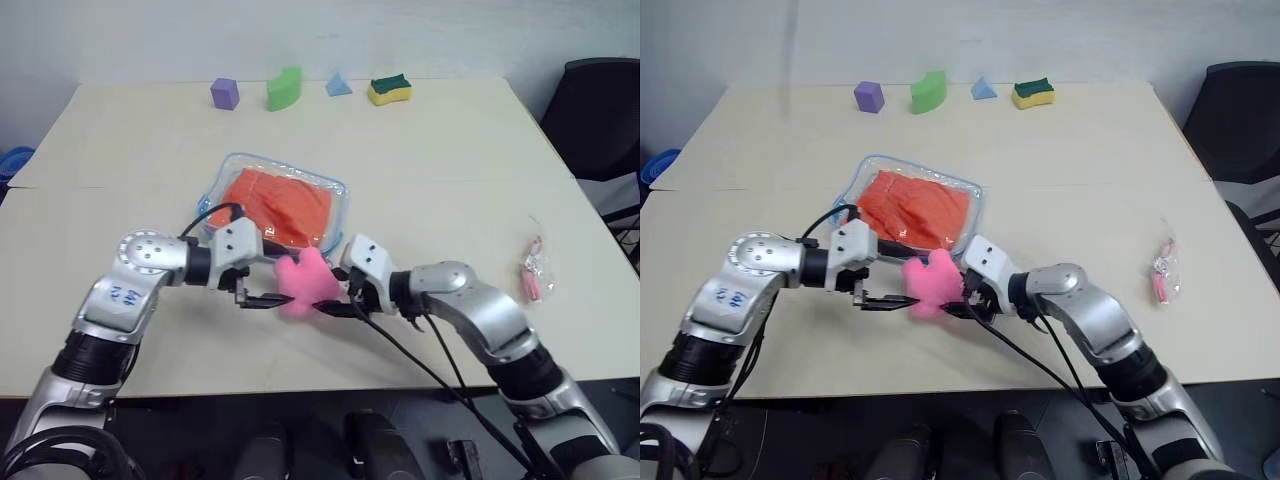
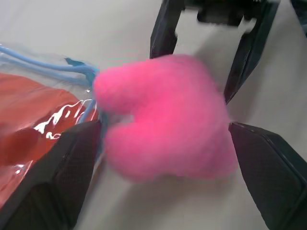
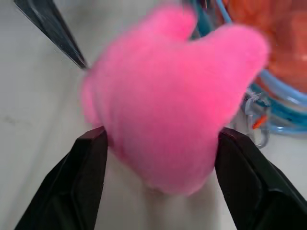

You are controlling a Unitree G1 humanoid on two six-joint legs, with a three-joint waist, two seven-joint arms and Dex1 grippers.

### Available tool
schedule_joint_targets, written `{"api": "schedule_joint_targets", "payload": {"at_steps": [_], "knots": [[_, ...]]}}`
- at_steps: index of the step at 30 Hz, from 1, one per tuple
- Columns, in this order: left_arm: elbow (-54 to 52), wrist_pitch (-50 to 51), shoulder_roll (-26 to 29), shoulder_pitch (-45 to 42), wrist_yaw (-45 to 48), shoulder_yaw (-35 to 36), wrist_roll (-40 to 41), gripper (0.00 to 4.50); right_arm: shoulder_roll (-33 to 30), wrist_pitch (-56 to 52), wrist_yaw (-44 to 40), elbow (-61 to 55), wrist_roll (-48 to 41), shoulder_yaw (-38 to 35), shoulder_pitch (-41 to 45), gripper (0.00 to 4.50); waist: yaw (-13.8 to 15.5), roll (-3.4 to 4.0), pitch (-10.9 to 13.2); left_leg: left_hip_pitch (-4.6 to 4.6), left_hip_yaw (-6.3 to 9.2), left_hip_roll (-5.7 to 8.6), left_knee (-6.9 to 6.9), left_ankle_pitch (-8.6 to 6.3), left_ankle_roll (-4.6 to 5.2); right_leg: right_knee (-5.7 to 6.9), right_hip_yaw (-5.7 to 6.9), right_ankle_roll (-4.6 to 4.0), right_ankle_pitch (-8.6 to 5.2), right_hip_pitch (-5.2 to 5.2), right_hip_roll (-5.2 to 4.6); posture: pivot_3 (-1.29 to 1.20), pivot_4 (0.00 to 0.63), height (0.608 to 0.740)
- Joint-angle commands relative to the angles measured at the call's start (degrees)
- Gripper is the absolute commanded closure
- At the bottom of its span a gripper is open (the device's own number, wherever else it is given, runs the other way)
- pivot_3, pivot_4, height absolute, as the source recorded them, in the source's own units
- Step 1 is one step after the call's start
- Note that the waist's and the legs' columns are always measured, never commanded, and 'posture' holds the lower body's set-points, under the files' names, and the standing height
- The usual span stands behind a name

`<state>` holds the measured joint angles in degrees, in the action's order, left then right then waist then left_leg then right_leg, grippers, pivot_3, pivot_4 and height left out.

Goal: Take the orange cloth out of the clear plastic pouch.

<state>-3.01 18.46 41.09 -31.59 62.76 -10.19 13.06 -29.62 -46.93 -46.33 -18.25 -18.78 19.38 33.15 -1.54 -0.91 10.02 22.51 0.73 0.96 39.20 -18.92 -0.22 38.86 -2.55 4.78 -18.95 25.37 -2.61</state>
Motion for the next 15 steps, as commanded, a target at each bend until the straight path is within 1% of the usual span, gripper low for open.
{"api": "schedule_joint_targets", "payload": {"at_steps": [1,3,5,7,10,11,13,15], "knots": [[0.7,-2.7,-1.6,-1.8,-1.4,-0.5,-2.1,0.00,-2.4,-1.6,-0.8,-5.6,-1.6,-2.9,1.1,1.19,-0.1,0.00,0.0,0.00,0.00,0.00,0.00,0.00,0.00,0.00,-0.01,0.00,0.00,0.00,0.00,0.00,0.150,0.740],[1.4,-2.9,-2.9,-1.9,-2.7,-1.0,-3.3,0.00,-4.1,-1.4,-1.2,-6.7,-1.2,-3.3,1.8,1.19,-0.1,0.01,0.0,-0.01,0.00,-0.02,-0.01,0.00,0.00,0.00,-0.01,0.00,0.00,0.01,0.03,0.00,0.150,0.740],[1.5,-3.1,-3.9,-1.6,-3.8,-1.7,-4.4,0.00,-7.8,2.4,-2.6,-6.3,2.2,-2.3,3.0,1.19,-0.1,0.01,0.0,-0.01,-0.01,-0.02,-0.01,0.00,0.00,0.00,-0.01,0.00,0.00,0.01,0.02,0.00,0.150,0.740],[1.3,-3.4,-4.6,-1.2,-4.4,-1.9,-5.1,0.00,-10.2,4.8,-4.0,-4.8,3.7,-2.3,4.1,1.19,0.0,0.00,0.0,0.00,-0.03,0.02,-0.01,0.00,0.01,-0.04,-0.02,0.00,0.00,0.01,-0.01,0.00,0.150,0.740],[0.3,-2.7,-6.2,-1.0,-5.8,-1.1,-4.6,0.00,-10.9,3.9,-5.5,-3.4,2.5,-2.8,4.5,1.19,0.0,0.00,0.0,-0.01,-0.01,0.01,-0.01,0.00,0.01,-0.19,-0.01,0.00,0.00,0.00,0.00,0.00,0.150,0.740],[-0.2,-1.4,-6.7,-1.1,-6.2,-0.6,-3.9,0.00,-10.7,3.4,-6.1,-3.2,2.1,-2.4,4.2,1.19,0.0,0.00,0.0,-0.01,0.00,0.01,-0.01,0.00,0.01,-0.18,-0.01,0.00,0.00,0.00,0.00,0.00,0.150,0.740],[-0.9,0.1,-6.7,-1.4,-6.4,0.3,-3.2,0.00,-7.9,1.7,-5.6,-2.5,0.2,-2.5,3.0,1.19,0.0,-0.01,0.0,0.00,-0.01,0.01,-0.01,0.00,0.01,-0.10,-0.02,0.00,0.00,0.00,0.00,0.00,0.150,0.740],[-1.4,1.1,-6.1,-1.3,-6.3,1.5,-2.5,0.00,-2.8,-1.0,-2.8,-0.8,-1.6,-2.9,2.2,1.19,-0.2,-0.02,0.0,-0.01,-0.02,-0.01,-0.01,0.00,0.01,0.02,-0.04,0.00,0.00,0.00,0.02,0.00,0.150,0.740]]}}
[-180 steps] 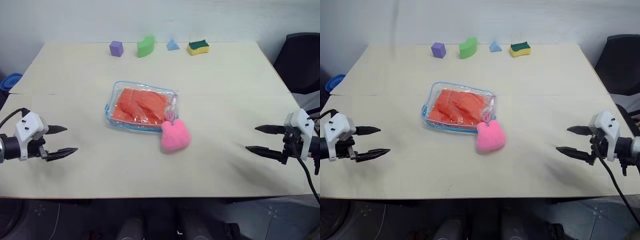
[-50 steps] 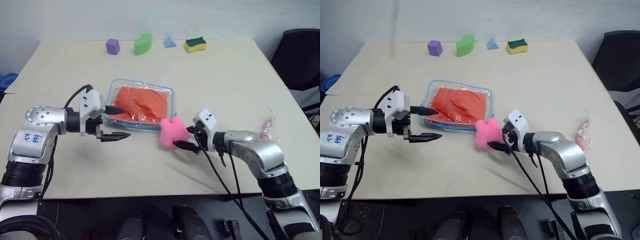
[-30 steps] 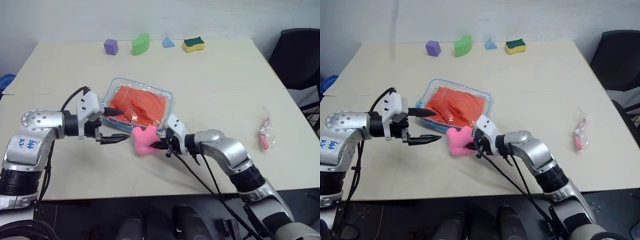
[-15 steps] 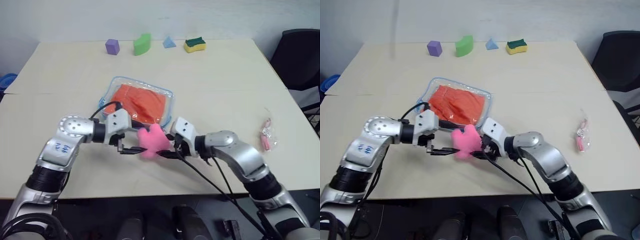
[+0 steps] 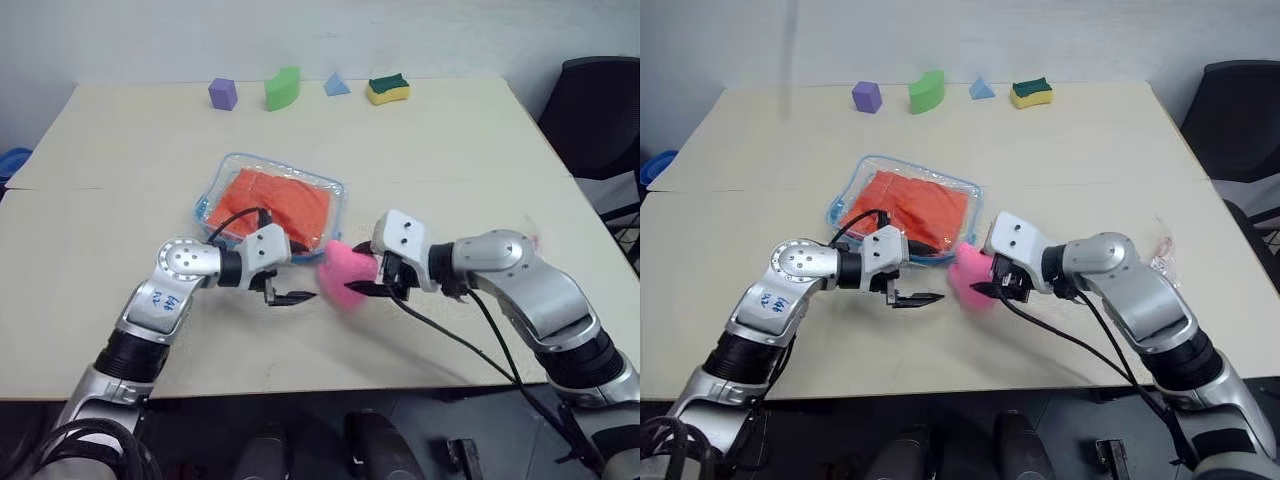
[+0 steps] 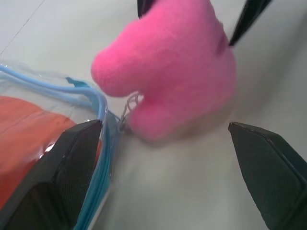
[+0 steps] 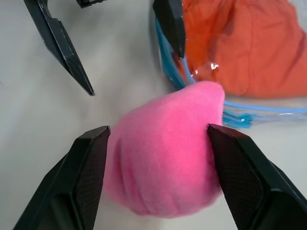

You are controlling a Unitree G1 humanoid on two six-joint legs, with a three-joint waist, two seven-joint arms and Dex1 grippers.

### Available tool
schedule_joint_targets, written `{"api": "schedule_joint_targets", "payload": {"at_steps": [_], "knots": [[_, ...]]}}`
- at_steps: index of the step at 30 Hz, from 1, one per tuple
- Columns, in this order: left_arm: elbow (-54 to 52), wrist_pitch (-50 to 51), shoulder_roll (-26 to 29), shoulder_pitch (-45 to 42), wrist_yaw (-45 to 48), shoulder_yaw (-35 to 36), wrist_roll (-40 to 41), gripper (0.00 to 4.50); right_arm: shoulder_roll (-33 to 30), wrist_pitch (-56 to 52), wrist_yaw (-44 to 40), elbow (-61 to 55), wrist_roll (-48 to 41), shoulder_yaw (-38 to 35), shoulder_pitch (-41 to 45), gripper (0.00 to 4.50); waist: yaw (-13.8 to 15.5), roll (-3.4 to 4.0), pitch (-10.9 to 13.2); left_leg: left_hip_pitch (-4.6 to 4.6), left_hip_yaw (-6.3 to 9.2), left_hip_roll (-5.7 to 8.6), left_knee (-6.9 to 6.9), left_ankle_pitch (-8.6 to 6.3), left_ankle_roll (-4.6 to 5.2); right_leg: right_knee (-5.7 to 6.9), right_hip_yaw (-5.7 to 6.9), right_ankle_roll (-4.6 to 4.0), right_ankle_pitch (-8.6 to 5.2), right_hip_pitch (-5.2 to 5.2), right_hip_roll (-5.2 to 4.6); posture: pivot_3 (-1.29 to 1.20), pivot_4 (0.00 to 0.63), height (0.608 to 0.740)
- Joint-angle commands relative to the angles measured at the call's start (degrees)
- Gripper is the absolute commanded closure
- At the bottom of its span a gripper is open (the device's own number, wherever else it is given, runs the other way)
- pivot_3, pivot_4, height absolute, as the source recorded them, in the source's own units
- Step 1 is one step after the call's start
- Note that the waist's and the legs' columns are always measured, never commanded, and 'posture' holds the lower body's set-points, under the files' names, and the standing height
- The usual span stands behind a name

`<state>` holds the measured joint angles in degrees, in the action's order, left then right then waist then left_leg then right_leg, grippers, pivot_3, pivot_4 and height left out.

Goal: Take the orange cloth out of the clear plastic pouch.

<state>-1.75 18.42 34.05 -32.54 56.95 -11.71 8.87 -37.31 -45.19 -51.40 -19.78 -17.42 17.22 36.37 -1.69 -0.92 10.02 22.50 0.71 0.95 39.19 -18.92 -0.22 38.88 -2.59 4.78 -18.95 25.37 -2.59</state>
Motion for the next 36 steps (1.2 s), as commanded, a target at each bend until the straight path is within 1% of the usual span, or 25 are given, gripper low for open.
{"api": "schedule_joint_targets", "payload": {"at_steps": [1,5,7,10,13,17,21,24,27,29,32,36], "knots": [[-3.2,1.8,1.5,-0.1,-0.2,3.9,2.4,0.00,7.3,-3.9,3.6,1.5,-3.5,-0.9,-1.1,1.19,-0.2,0.00,0.0,-0.01,0.01,-0.03,-0.01,0.00,0.00,0.01,-0.01,0.00,0.00,0.01,0.04,0.00,0.150,0.740],[-5.6,4.6,3.5,1.0,1.5,7.1,5.9,0.00,14.7,-7.8,8.0,3.3,-5.1,-2.5,0.0,1.19,-0.1,0.00,0.0,-0.04,0.12,-0.03,-0.01,0.02,-0.04,0.07,-0.02,0.00,0.00,0.02,0.06,0.00,0.150,0.740],[-7.3,6.4,4.6,1.6,2.2,8.9,8.3,0.00,16.9,-10.3,9.6,3.5,-6.7,-4.2,0.3,0.81,0.0,0.00,0.0,-0.03,0.13,0.00,0.00,0.02,-0.05,0.05,-0.02,0.00,0.00,0.02,0.02,0.00,0.150,0.740],[-9.0,7.9,5.5,1.9,2.4,10.3,10.1,0.00,19.1,-13.4,10.9,2.9,-8.9,-5.6,0.5,0.03,0.1,0.00,0.0,-0.02,0.19,0.02,0.00,0.03,-0.05,0.04,0.02,0.00,0.00,0.01,-0.02,0.00,0.150,0.740],[-9.3,7.9,5.3,1.5,2.1,9.6,10.1,0.00,19.6,-15.5,10.9,0.9,-11.4,-7.0,1.7,0.03,0.1,0.00,0.0,-0.03,0.21,0.06,0.01,0.02,-0.05,0.02,0.03,0.00,0.00,-0.03,-0.05,0.00,0.150,0.740],[-7.9,4.1,3.8,-0.2,2.6,5.6,7.1,0.00,14.8,-19.2,8.0,-3.7,-16.3,-11.0,6.3,0.03,0.2,0.01,0.0,-0.01,0.23,0.07,0.00,0.02,-0.05,0.02,0.06,0.00,0.00,-0.02,-0.05,0.00,0.150,0.740],[-3.8,-2.0,1.7,-3.4,3.7,1.3,3.3,0.00,8.3,-21.1,5.5,-4.7,-19.5,-14.1,10.8,0.03,0.2,0.01,0.0,0.00,0.26,0.12,0.01,0.02,-0.04,-0.12,0.09,0.00,0.00,-0.03,-0.09,0.00,0.150,0.740],[1.8,-6.3,-1.3,-7.7,4.3,-1.8,0.7,0.00,2.4,-19.1,2.4,-3.5,-18.9,-13.8,13.3,0.03,0.2,0.01,0.0,0.01,0.26,0.12,-0.01,0.02,-0.04,-0.23,0.12,0.00,0.00,-0.03,-0.08,0.00,0.150,0.740],[8.8,-11.3,-4.9,-12.7,4.9,-4.6,-2.2,0.00,-3.5,-15.2,-0.7,-1.1,-16.2,-12.9,14.7,0.03,0.3,0.01,0.0,0.06,0.23,0.16,0.01,0.01,-0.01,-0.23,0.11,0.00,0.00,-0.03,-0.08,0.00,0.150,0.740],[11.5,-14.0,-6.1,-14.4,6.0,-5.8,-3.4,0.00,-7.3,-10.7,-2.4,0.2,-12.7,-10.9,14.0,0.03,0.3,0.01,0.0,0.06,0.21,0.17,0.01,0.01,0.01,-0.23,0.10,0.00,0.00,-0.03,-0.08,0.00,0.150,0.740],[13.0,-16.5,-7.2,-15.1,7.5,-6.9,-4.3,0.00,-13.8,-0.4,-5.3,1.4,-5.0,-6.9,9.6,0.03,0.1,0.00,0.0,0.07,0.20,0.14,-0.05,-0.01,0.03,-0.21,0.09,0.00,0.00,-0.02,-0.05,0.00,0.150,0.740],[12.5,-18.1,-8.2,-14.1,8.2,-7.7,-4.8,0.00,-16.7,4.4,-5.8,0.2,-2.1,-7.3,2.9,0.03,0.1,0.00,0.0,0.08,0.16,0.13,-0.05,-0.01,0.04,-0.15,0.03,0.00,0.00,0.00,-0.02,0.00,0.150,0.740]]}}
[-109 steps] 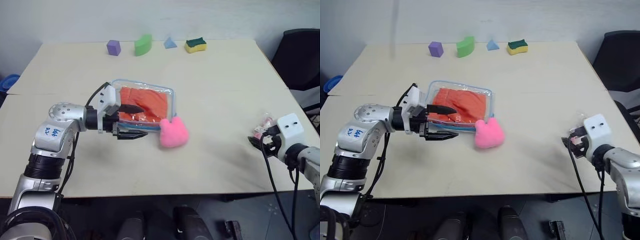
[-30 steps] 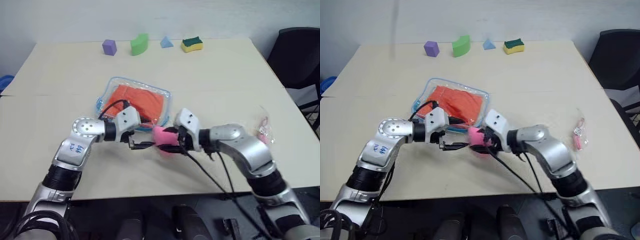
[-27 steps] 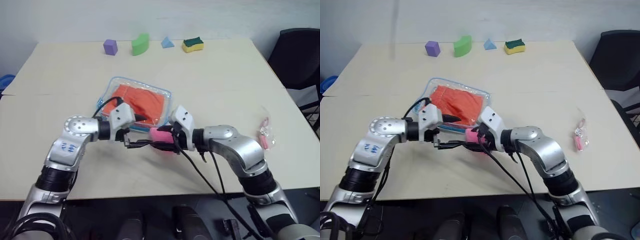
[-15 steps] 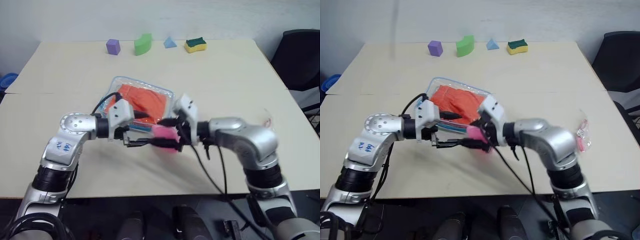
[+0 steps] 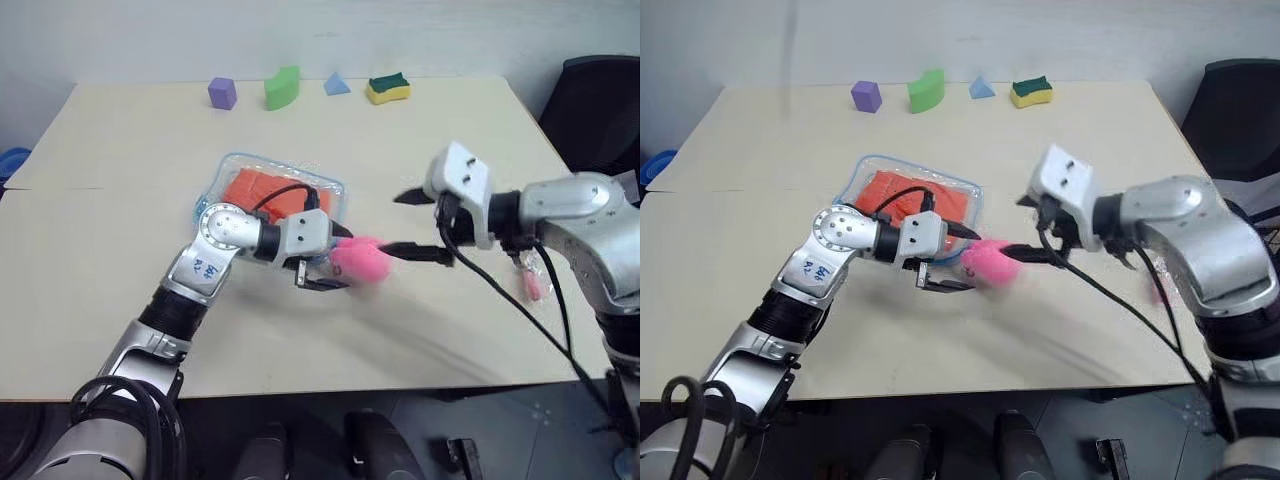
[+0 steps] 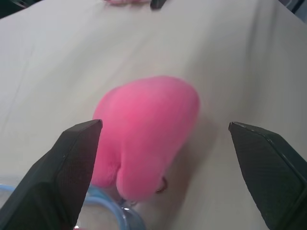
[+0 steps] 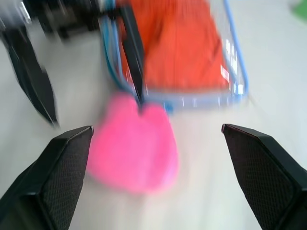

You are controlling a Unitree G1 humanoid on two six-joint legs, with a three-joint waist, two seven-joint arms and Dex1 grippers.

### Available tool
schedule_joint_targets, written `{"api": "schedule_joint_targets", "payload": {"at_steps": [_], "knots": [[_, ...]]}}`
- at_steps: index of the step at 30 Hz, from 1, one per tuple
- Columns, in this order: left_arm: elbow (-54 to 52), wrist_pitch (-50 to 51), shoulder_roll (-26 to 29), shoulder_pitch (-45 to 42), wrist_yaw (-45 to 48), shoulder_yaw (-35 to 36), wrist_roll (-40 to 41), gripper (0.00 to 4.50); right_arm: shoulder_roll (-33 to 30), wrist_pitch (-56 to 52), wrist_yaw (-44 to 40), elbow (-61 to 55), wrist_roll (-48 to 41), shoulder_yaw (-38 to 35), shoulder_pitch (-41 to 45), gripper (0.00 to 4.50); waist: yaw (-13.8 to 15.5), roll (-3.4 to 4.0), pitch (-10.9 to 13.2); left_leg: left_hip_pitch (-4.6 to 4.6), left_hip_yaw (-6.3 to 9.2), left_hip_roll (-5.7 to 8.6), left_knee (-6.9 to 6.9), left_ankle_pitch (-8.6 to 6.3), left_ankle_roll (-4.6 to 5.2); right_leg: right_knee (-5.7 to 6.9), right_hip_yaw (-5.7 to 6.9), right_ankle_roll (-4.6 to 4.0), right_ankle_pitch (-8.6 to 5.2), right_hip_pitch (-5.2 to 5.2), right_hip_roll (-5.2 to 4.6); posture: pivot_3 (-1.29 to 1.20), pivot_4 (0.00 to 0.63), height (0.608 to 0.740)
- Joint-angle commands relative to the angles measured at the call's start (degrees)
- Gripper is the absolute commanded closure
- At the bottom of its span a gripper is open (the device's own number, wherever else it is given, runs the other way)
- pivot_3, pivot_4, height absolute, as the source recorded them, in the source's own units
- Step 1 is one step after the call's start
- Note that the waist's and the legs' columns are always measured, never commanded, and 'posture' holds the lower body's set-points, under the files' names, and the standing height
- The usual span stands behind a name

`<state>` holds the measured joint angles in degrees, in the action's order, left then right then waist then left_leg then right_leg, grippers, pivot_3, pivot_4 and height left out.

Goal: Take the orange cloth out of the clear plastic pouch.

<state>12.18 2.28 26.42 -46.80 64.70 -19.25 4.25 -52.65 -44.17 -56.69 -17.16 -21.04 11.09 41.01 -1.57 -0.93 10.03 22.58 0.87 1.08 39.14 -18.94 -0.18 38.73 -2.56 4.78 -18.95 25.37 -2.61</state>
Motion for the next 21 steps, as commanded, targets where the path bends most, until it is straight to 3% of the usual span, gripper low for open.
{"api": "schedule_joint_targets", "payload": {"at_steps": [1,6,11,13,19,21], "knots": [[-1.5,-2.1,-0.9,0.2,0.4,-0.4,-0.4,0.00,-1.4,3.5,-0.1,-3.4,1.6,-1.7,-3.3,0.03,0.1,0.01,0.0,0.00,-0.02,0.00,0.01,0.00,0.00,0.02,-0.02,0.00,0.00,0.02,0.00,0.00,0.150,0.740],[-1.7,-2.0,-1.7,0.3,0.6,-0.3,-0.5,0.00,0.1,2.3,1.9,-5.5,1.3,-3.4,-7.5,0.03,0.2,0.00,0.0,-0.01,-0.01,0.00,0.10,0.01,-0.01,-0.04,-0.04,0.00,0.00,0.01,-0.01,0.00,0.150,0.740],[-4.4,4.8,-0.4,-0.2,0.5,3.4,3.2,0.00,6.9,0.9,5.9,-2.0,0.1,-3.8,-7.9,0.03,0.0,0.00,0.0,-0.04,-0.01,0.00,0.10,0.01,-0.01,-0.02,-0.05,0.00,0.00,0.01,0.00,0.00,0.150,0.740],[-6.7,8.4,2.3,0.3,1.5,6.1,5.4,0.00,9.5,1.6,6.7,-0.6,0.7,-3.0,-7.9,0.03,0.0,0.00,0.0,-0.04,0.00,-0.01,0.09,0.01,-0.02,0.08,-0.05,0.00,0.00,0.02,0.01,0.00,0.150,0.740],[-16.2,26.5,18.8,8.9,5.7,20.9,17.8,0.00,15.0,4.4,6.7,4.7,2.2,0.1,-7.3,0.03,-0.6,0.05,0.0,-0.17,0.16,-0.03,-0.05,0.01,-0.04,0.18,-0.27,0.00,0.00,0.09,0.18,0.00,0.150,0.740],[-17.4,28.2,23.4,12.7,6.0,25.0,18.9,0.00,16.1,4.4,6.0,5.7,2.1,0.9,-7.4,0.40,-0.4,0.05,0.0,-0.16,0.17,-0.01,-0.04,0.01,-0.05,0.15,-0.27,0.00,0.00,0.09,0.13,0.00,0.150,0.740]]}}
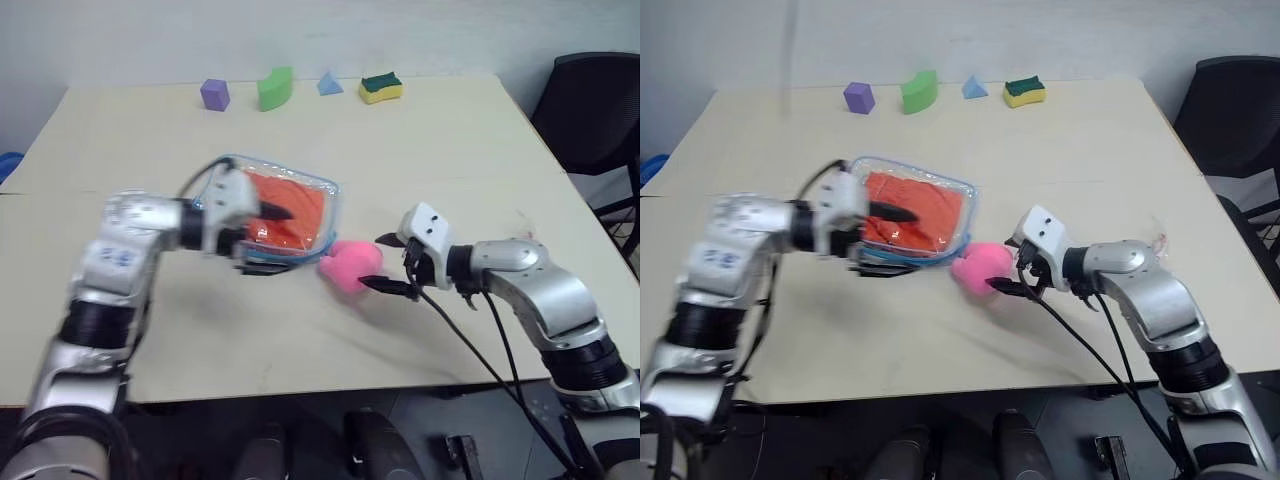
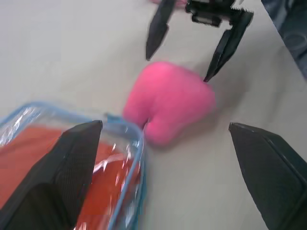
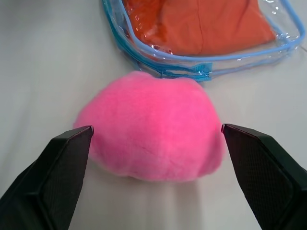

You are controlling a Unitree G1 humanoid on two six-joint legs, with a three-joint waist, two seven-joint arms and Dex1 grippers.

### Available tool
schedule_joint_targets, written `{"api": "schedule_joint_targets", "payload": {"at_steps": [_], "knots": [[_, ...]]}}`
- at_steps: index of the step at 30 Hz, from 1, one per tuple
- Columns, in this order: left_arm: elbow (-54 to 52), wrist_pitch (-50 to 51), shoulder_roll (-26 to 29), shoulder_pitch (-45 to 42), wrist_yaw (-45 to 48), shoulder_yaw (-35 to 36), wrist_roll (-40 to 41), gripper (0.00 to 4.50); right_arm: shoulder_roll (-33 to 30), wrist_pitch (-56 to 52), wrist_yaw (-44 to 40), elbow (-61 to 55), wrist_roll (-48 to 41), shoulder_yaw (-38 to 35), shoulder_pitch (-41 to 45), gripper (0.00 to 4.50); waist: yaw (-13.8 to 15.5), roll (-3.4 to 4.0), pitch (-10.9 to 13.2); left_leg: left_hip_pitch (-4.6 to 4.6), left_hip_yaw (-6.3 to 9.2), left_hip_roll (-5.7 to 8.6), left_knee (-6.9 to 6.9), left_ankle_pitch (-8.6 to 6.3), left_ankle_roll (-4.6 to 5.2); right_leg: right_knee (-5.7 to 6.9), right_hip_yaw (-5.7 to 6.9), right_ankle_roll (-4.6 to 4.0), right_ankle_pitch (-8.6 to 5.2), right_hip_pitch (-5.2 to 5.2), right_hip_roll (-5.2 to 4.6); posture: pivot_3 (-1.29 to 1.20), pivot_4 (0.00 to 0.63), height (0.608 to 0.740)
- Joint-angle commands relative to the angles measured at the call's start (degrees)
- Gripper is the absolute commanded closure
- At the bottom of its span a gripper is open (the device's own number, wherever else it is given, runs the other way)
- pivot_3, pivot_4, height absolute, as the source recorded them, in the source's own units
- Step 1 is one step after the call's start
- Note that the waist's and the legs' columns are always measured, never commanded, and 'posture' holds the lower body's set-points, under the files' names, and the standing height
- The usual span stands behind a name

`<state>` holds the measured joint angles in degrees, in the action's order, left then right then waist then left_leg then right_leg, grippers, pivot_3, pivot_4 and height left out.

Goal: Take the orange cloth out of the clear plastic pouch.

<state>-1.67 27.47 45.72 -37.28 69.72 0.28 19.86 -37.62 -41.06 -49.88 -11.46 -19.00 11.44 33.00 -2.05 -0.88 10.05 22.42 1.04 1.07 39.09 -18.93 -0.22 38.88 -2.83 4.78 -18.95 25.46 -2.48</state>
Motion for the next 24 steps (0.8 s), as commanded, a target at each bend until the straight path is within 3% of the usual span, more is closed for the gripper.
{"api": "schedule_joint_targets", "payload": {"at_steps": [1,7,12,21,24], "knots": [[-4.0,3.2,5.4,4.4,0.9,6.5,3.6,0.00,1.3,1.1,-1.2,0.3,-0.1,0.7,0.5,0.62,0.3,0.00,0.0,0.00,0.01,0.01,0.02,-0.01,0.00,-0.01,0.01,0.00,0.00,-0.01,-0.03,0.00,0.150,0.740],[-5.5,3.4,7.6,7.4,-2.3,9.7,4.2,0.00,2.3,-2.1,-4.9,-2.6,-3.7,1.7,-0.4,2.71,1.3,-0.01,0.0,0.01,0.10,0.13,0.10,-0.02,0.02,-0.28,0.10,0.01,0.01,-0.14,-0.17,0.00,0.150,0.740],[-7.7,3.8,7.1,8.5,-4.0,9.1,4.6,0.00,5.9,-11.0,-4.0,-7.5,-11.6,0.0,-0.7,4.48,0.8,-0.02,0.0,0.01,0.10,0.11,0.06,-0.02,0.02,-0.20,0.10,0.01,0.01,-0.10,-0.13,0.00,0.150,0.740],[-8.2,3.0,6.0,7.7,-5.0,6.1,4.3,0.00,17.7,-14.8,5.9,-3.1,-11.3,3.1,-0.5,4.48,0.3,-0.04,0.0,0.01,0.10,0.09,0.03,-0.02,0.01,-0.01,0.10,0.01,0.01,-0.06,-0.10,0.00,0.150,0.740],[-7.3,2.4,5.6,6.7,-5.0,4.9,3.9,0.00,19.1,-13.1,8.1,-1.6,-8.1,5.5,-0.6,4.48,0.3,-0.03,0.0,0.01,0.09,0.10,0.03,-0.01,-0.01,0.00,0.10,0.01,0.01,-0.04,-0.10,0.00,0.150,0.740]]}}
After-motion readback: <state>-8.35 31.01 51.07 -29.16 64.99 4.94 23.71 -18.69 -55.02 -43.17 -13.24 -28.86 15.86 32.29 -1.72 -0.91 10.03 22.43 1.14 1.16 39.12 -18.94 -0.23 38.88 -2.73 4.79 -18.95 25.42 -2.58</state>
